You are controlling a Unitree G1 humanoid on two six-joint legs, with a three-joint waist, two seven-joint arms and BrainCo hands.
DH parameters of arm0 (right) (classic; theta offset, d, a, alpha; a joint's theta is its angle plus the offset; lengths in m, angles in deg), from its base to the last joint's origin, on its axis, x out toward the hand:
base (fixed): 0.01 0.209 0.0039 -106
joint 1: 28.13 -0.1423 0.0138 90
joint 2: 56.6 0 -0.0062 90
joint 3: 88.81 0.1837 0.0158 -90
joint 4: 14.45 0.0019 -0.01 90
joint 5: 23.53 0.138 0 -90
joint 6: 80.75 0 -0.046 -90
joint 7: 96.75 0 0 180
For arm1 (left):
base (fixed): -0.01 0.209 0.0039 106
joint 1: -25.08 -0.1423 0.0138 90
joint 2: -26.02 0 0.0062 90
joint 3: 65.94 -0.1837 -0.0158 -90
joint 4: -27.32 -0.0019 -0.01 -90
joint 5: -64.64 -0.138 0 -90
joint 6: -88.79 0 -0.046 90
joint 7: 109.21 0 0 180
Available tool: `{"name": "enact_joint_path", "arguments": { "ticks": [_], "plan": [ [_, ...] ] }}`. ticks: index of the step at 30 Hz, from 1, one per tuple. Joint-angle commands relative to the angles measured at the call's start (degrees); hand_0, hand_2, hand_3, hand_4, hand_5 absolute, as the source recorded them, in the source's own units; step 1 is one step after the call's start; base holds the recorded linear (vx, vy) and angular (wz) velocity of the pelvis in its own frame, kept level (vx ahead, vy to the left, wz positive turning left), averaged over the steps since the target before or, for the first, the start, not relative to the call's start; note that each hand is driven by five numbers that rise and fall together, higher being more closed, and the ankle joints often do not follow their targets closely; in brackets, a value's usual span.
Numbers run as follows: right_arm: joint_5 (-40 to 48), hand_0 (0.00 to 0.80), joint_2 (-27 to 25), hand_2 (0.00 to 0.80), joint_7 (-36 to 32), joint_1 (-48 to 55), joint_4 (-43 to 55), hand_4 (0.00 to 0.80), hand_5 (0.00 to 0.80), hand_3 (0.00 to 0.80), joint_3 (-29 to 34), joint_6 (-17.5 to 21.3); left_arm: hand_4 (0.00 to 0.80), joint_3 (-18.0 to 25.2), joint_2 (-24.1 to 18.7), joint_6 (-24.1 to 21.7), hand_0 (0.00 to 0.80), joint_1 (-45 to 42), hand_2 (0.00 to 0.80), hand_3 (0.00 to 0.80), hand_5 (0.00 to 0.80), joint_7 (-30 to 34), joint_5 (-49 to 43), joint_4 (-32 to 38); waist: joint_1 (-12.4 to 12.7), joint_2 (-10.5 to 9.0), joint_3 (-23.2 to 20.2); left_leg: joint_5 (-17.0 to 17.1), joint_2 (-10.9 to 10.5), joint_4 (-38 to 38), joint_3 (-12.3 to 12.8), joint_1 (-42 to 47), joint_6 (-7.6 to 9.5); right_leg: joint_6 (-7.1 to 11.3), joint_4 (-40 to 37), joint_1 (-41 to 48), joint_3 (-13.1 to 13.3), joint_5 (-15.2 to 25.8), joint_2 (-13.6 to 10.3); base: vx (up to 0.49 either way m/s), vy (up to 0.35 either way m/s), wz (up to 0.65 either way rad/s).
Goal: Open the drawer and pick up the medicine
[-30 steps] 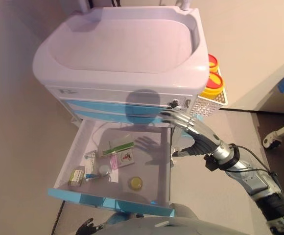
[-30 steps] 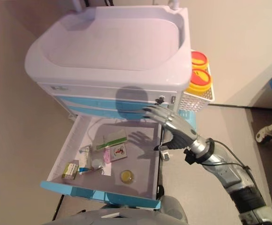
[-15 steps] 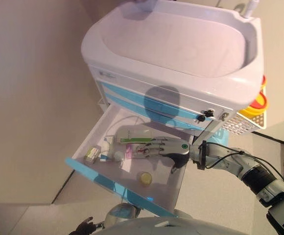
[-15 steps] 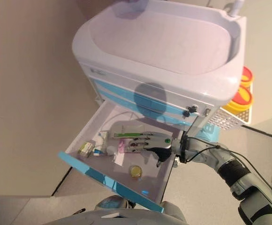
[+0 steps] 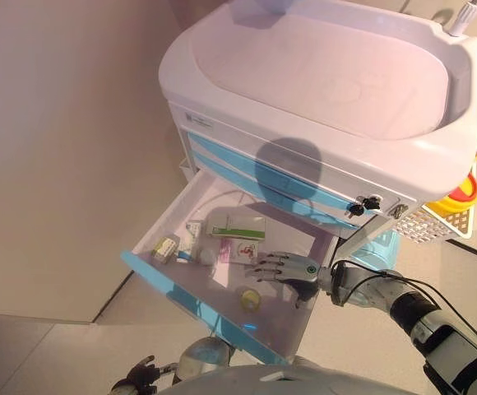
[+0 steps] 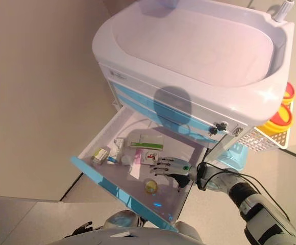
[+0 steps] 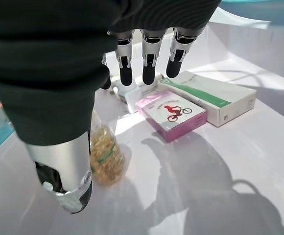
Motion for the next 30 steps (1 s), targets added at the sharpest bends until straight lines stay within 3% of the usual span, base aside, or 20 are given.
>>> {"name": "enact_joint_path", "arguments": {
  "ticks": [1,30],
  "plan": [
    [0.42,0.000,1.54,0.000,5.02,1.76,2.10,0.000,0.000,0.000,-0.48,-1.36,0.000,-1.12,-0.26,-1.29,0.000,-0.30,0.000,0.000,0.000,-0.13,-1.61,-0.98,1.99,-1.50,-0.26,-2.09,-4.31,0.57,0.13,-3.59,1.11,4.52,1.24,3.03,2.17,-2.95,-3.55,-0.007,0.006,0.04],
    [5.13,0.000,4.24,0.000,3.03,4.10,3.61,0.000,0.000,0.000,-1.21,-2.09,0.000,-2.60,1.04,-1.22,0.000,-2.13,0.000,0.000,0.000,-0.12,-2.22,0.01,3.77,-0.85,-0.68,-1.46,-5.09,0.51,-1.66,-4.14,0.59,5.18,1.85,3.02,-0.29,-3.10,-4.93,0.010,0.023,0.05]
  ]
}}
